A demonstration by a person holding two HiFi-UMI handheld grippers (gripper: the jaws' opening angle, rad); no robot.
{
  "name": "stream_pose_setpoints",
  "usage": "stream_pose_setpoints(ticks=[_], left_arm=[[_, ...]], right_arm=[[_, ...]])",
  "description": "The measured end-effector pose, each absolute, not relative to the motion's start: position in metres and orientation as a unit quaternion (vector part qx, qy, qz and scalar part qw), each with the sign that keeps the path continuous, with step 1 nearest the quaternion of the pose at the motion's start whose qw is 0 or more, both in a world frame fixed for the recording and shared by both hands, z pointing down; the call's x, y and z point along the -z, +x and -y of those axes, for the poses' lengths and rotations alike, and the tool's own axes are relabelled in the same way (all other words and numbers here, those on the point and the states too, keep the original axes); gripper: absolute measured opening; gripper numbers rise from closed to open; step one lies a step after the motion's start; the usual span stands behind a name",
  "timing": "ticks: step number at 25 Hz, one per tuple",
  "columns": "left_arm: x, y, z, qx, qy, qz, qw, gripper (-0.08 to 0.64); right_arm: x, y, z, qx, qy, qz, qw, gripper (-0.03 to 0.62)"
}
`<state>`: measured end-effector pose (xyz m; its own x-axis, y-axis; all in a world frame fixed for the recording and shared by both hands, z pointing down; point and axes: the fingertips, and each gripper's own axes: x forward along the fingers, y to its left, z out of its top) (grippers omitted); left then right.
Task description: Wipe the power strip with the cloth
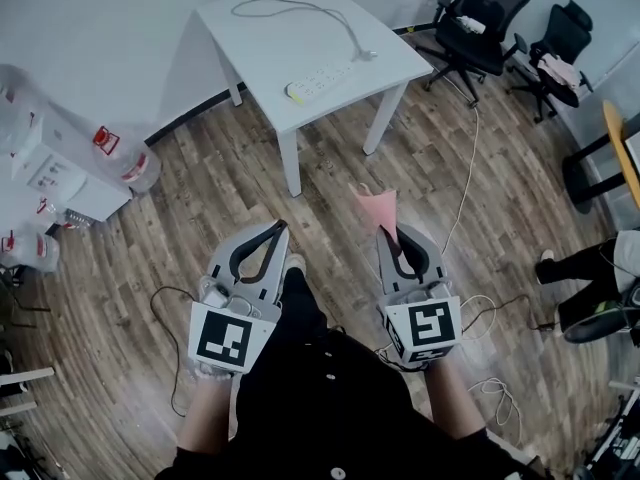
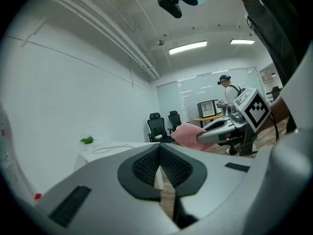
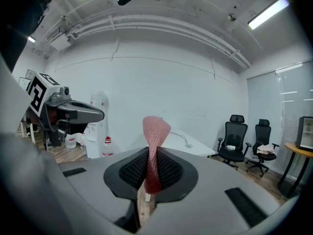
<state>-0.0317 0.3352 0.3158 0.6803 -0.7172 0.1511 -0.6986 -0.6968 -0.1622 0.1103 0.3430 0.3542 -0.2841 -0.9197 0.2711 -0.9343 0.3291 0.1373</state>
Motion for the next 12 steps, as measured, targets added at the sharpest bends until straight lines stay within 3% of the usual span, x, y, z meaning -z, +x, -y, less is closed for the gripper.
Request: stream_pose_setpoints(ticks=[12], left_arm=[[-0.316, -0.039, -0.214, 0.106, -0.924, -0.365, 0.034, 0.011]], right_arm=[[-0.351, 0.111, -0.230, -0.042, 0.603, 0.780, 0.166, 0.055]])
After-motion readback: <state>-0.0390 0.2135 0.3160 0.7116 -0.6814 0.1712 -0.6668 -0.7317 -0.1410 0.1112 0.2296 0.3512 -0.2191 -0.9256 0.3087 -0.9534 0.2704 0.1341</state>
